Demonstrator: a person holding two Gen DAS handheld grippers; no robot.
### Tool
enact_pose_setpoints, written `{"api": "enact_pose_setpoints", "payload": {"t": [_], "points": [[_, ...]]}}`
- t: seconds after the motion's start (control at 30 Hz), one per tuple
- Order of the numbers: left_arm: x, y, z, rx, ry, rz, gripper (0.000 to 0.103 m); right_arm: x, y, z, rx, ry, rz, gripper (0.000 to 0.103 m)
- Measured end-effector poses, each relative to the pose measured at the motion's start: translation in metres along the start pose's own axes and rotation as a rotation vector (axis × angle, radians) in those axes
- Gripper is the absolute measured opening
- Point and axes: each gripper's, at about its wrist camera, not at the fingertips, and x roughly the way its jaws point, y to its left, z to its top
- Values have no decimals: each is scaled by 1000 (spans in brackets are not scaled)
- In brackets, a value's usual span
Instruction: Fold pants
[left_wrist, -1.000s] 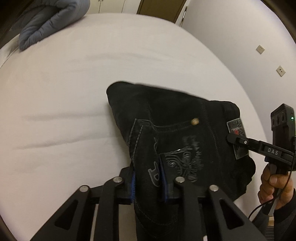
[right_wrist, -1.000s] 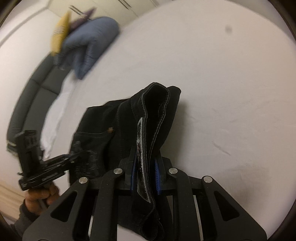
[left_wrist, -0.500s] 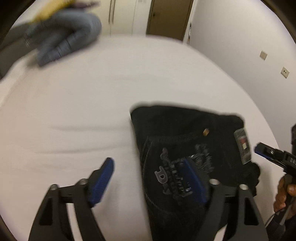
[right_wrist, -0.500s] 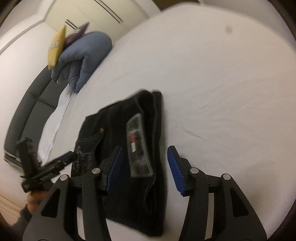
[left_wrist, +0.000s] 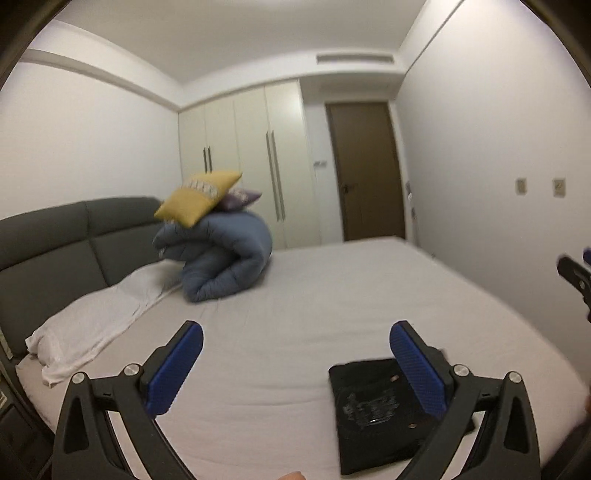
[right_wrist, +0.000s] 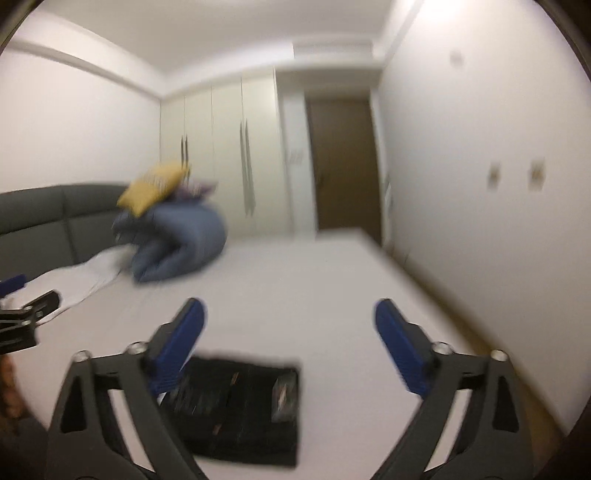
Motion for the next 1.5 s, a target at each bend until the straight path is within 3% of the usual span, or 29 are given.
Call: {"api": "enact_pose_setpoints", "payload": {"t": [0.07,0.2,0.27,0.37,0.5,0.63,0.8,1.0,1.17,1.5], "points": [[-22,4,9,-5,-34,-7,103,-32,11,23,-44,-115,-47,103],[-61,16,22,-41,-57,86,103,-69,32,56,-78,-181,-69,103],[-63,19,26,-44,-8,132,103,-82,36,70,-87,-179,-45,103],[-60,20,23,-72,84,119,103,-91,40,83,-77,-160,-50,103],[-34,6,7,-37,204,54,103,-98,41,95,-3,-70,-2,103],[-11,-5,-9,-65,314,-30,103,-91,42,86,36,23,27,103],[26,-23,-44,-67,476,-72,103,-50,40,49,45,221,-23,103],[51,-36,-75,-59,589,-77,103,-18,19,-12,113,486,-53,103],[62,-39,-89,-80,643,-92,103,-7,17,-39,102,563,-63,103],[70,-37,-100,-92,668,-91,103,15,24,-50,69,593,-50,103]]}}
